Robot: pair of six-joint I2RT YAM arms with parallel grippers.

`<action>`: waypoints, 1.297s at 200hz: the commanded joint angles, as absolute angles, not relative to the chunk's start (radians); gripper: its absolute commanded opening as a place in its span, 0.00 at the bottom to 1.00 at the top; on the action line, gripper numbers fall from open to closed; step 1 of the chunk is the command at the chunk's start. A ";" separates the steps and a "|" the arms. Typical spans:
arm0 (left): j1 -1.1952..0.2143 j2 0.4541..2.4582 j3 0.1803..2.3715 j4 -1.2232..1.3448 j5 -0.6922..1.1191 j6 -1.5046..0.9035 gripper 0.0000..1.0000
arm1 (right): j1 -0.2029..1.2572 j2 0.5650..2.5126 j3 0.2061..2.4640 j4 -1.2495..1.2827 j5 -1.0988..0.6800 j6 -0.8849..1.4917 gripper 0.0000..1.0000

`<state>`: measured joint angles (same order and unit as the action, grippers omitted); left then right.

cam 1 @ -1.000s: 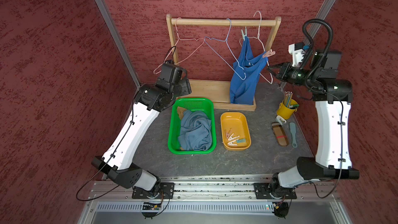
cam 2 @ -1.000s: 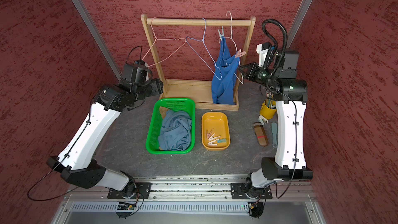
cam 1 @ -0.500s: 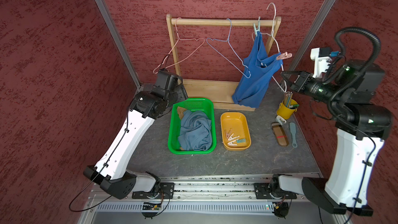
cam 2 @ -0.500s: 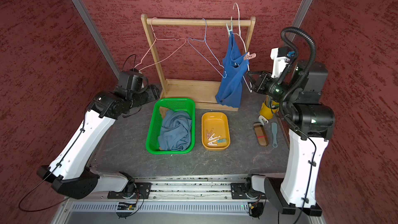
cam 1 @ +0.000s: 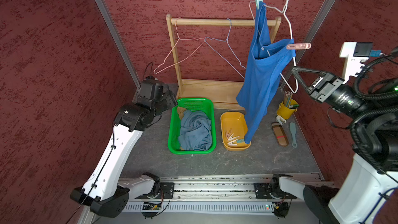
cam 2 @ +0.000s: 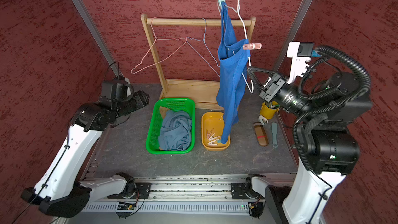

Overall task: Remove the clothespins securing tank tops to the hanger
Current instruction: Place the tank top in the basket.

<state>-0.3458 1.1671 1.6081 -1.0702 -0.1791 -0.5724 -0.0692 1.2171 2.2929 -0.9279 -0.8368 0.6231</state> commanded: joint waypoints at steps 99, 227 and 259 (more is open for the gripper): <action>-0.326 1.138 1.578 -1.024 -0.139 -0.633 0.71 | 0.223 1.374 2.166 -0.808 -0.741 0.468 0.00; -0.345 1.140 1.667 -1.053 -0.213 -0.671 0.71 | 0.592 1.704 2.478 -0.763 -0.522 0.496 0.00; -0.358 1.159 1.663 -1.051 -0.203 -0.675 0.70 | 0.616 1.581 2.228 -0.739 -0.395 0.512 0.00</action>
